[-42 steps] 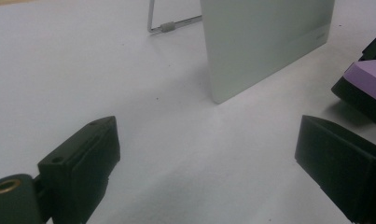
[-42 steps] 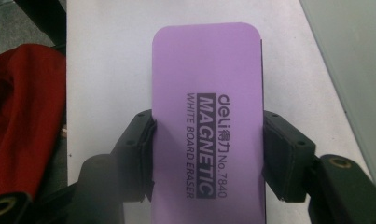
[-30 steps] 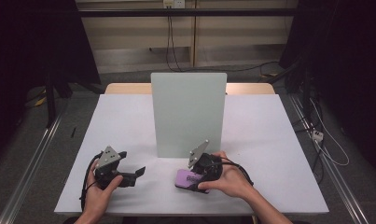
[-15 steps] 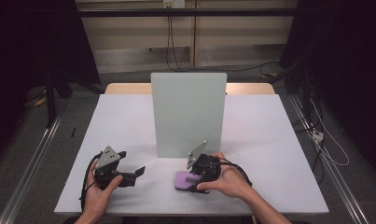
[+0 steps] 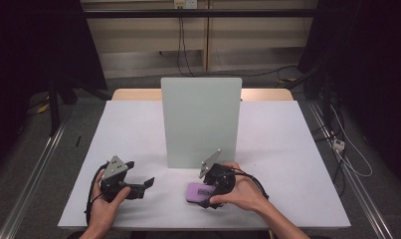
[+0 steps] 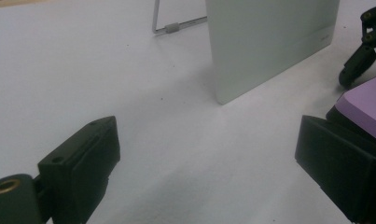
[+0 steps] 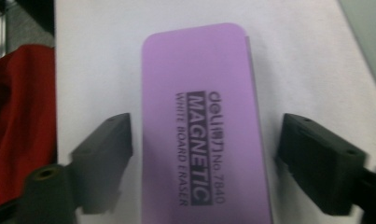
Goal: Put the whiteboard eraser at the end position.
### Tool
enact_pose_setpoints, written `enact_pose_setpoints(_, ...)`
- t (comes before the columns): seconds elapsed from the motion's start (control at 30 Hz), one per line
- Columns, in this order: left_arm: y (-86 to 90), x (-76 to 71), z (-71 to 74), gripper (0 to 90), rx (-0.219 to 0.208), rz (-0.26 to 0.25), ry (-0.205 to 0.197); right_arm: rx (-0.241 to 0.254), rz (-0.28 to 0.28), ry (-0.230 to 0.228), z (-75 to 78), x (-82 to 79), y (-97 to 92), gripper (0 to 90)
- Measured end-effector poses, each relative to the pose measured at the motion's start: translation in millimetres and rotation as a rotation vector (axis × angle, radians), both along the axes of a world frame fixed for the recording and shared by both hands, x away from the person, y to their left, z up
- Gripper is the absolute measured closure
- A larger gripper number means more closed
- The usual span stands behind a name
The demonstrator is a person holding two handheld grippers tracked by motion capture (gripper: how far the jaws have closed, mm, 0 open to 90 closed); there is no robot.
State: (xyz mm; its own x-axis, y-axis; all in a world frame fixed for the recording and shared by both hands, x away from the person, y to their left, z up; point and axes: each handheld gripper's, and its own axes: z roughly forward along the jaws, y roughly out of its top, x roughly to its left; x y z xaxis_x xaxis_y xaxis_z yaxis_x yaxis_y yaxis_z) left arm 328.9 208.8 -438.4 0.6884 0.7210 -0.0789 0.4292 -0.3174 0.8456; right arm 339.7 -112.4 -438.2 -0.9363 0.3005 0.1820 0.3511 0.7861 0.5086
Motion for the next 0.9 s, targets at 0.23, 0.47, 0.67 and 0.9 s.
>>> enact_pose_setpoints(0.23,1.5,0.6,0.5,6.6,0.000,0.004,-0.007,0.073,-0.046,-0.021,7.7,1.4,-7.1,9.6)
enact_pose_setpoints(0.47,2.4,0.7,1.0,6.6,-0.003,0.015,-0.006,0.092,-0.155,-0.073,15.1,-2.8,-17.0,10.7)
enact_pose_setpoints(0.67,2.3,0.4,1.1,6.6,-0.010,0.022,-0.001,0.155,-0.268,-0.107,20.5,-5.3,-32.5,8.7)
enact_pose_setpoints(0.9,3.0,0.8,1.0,6.6,-0.015,0.022,0.002,0.171,-0.396,-0.169,16.6,-12.0,-52.8,8.3)
